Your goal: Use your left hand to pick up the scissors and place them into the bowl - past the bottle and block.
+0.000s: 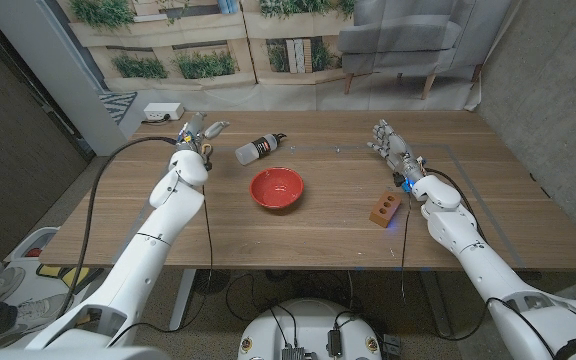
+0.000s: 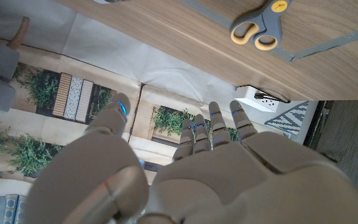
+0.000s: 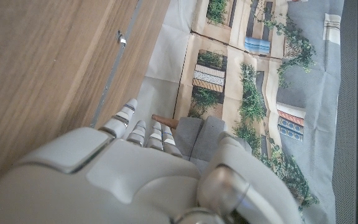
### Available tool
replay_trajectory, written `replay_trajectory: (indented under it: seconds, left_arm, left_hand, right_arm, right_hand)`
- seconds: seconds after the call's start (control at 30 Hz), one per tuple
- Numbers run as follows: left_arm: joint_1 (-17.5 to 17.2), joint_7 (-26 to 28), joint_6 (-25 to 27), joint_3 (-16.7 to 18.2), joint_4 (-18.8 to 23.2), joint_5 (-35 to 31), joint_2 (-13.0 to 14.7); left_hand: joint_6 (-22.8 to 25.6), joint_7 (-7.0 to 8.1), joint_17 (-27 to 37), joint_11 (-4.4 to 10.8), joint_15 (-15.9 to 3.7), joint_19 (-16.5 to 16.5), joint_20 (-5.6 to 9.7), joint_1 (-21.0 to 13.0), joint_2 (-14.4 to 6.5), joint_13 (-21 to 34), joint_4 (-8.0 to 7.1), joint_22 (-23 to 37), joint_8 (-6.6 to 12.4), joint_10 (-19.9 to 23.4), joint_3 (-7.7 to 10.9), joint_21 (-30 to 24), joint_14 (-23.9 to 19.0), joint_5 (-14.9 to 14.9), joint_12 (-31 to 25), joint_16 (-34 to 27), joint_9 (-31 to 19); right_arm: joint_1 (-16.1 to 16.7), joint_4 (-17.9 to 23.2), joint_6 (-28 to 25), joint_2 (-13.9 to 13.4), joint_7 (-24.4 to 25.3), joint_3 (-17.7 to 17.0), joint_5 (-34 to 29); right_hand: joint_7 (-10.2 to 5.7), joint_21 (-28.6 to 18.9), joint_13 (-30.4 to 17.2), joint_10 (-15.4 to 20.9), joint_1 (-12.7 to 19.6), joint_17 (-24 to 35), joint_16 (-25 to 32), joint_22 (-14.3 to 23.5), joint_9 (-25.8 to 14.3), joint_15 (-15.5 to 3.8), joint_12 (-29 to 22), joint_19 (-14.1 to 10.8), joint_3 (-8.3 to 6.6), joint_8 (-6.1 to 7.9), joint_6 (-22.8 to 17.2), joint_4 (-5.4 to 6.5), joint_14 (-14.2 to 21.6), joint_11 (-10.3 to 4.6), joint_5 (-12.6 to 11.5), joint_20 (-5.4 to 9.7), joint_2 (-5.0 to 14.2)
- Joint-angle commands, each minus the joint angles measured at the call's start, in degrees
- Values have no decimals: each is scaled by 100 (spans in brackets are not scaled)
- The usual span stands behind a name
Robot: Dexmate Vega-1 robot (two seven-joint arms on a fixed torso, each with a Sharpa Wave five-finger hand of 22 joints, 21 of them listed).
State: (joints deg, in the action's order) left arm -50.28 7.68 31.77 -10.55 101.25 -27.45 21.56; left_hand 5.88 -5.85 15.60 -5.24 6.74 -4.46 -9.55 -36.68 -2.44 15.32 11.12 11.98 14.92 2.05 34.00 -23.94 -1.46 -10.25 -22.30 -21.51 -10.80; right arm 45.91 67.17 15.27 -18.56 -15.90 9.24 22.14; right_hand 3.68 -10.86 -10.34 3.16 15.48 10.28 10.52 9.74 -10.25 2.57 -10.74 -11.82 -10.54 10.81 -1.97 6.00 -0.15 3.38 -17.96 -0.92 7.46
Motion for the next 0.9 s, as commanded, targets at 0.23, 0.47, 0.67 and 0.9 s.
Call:
replay_trajectory:
  seconds: [0.23, 0.47, 0.67, 0.9]
  left_arm:
    - [517, -1225, 1452, -486, 256, -642, 583]
    - [730, -1615, 1925, -606, 280, -700, 709]
    - [991, -1946, 2361, -795, 267, -772, 851]
    - [1326, -2392, 2705, -978, 178, -696, 997]
  left_hand:
    - [59, -271, 49, -81, 116, 124, -140, -460, 164, 46, -18, 27, -46, 104, 33, -39, -140, 3, -143, -99, -34]
    - [47, -404, 85, -174, 183, 187, -217, -566, 303, 66, -60, 43, -77, 108, -64, -61, -162, 17, -174, -145, -38]
    - [104, -521, 117, -255, 238, 226, -257, -614, 360, 80, -91, 56, -71, 138, -132, -76, -181, 16, -205, -185, -42]
    - [38, -596, 159, -331, 307, 230, -266, -647, 379, 96, -128, 71, -117, 113, -202, -78, -155, 12, -217, -215, -45]
  right_arm:
    - [-118, -124, 82, 24, -133, 62, -90]
    - [-157, -243, 151, 50, -198, 54, -83]
    - [-202, -408, 248, 86, -294, 42, -62]
    - [-203, -500, 294, 103, -365, 9, -35]
  right_hand:
    - [9, -38, -9, 51, -23, 7, 38, 16, -22, 18, -27, -52, -6, 31, -32, -6, 23, -25, -10, -12, -20]
    - [11, -38, -9, 59, -34, 7, 37, 16, -22, 14, -26, -56, -3, 29, -35, -5, 27, -22, -9, -10, -24]
    - [11, -38, -9, 59, -40, 7, 36, 16, -22, 15, -24, -58, -1, 28, -40, -5, 28, -29, -9, -10, -25]
    - [12, -38, -9, 61, -47, 6, 34, 16, -22, 15, -22, -59, 0, 26, -39, -5, 28, -20, -8, -8, -27]
